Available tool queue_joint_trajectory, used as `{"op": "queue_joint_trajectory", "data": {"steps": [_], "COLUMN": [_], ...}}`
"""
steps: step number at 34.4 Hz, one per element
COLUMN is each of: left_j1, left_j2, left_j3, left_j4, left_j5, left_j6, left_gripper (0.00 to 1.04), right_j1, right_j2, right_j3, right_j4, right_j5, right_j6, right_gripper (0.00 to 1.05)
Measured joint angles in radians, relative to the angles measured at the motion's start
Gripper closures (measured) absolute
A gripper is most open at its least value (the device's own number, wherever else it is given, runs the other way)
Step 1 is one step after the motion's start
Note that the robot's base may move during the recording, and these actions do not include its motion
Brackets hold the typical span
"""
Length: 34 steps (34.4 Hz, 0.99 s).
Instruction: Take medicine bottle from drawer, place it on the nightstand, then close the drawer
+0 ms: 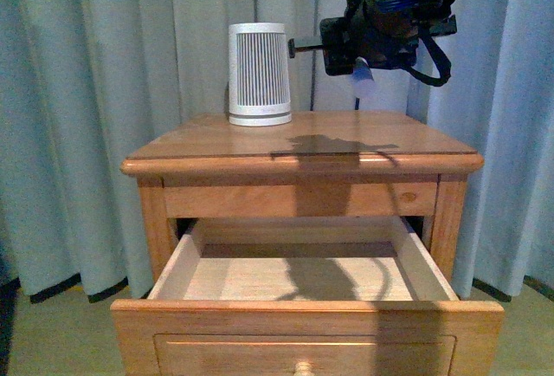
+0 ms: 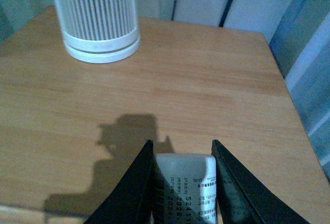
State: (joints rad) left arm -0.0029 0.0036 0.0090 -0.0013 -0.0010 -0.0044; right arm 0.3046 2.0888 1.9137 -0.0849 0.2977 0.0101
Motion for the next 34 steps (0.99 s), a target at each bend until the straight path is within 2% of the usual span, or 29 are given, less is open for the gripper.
{"op": "queue_joint_trajectory", "data": {"steps": [12, 17, 34], "left_j1": [0.000, 0.000, 0.000], "left_j2": [0.000, 0.000, 0.000], "left_j3": [0.000, 0.000, 0.000], "left_j4": [0.000, 0.000, 0.000], "left_j5": [0.000, 0.000, 0.000], "left_j6": [0.000, 0.000, 0.000], "left_gripper": [0.07, 0.07, 0.07], "right_j1": [-0.056, -0.047, -0.051], "right_j2": [0.391, 0.420, 0.401], "right_j3": [0.477, 0.531, 0.421], "right_j4": [-0.208, -0.213, -0.118], "right_j5": [0.024, 0.032, 0.043], "right_j6": [0.113, 0.126, 0.126], "right_gripper": [0.76, 0.76, 0.06]}}
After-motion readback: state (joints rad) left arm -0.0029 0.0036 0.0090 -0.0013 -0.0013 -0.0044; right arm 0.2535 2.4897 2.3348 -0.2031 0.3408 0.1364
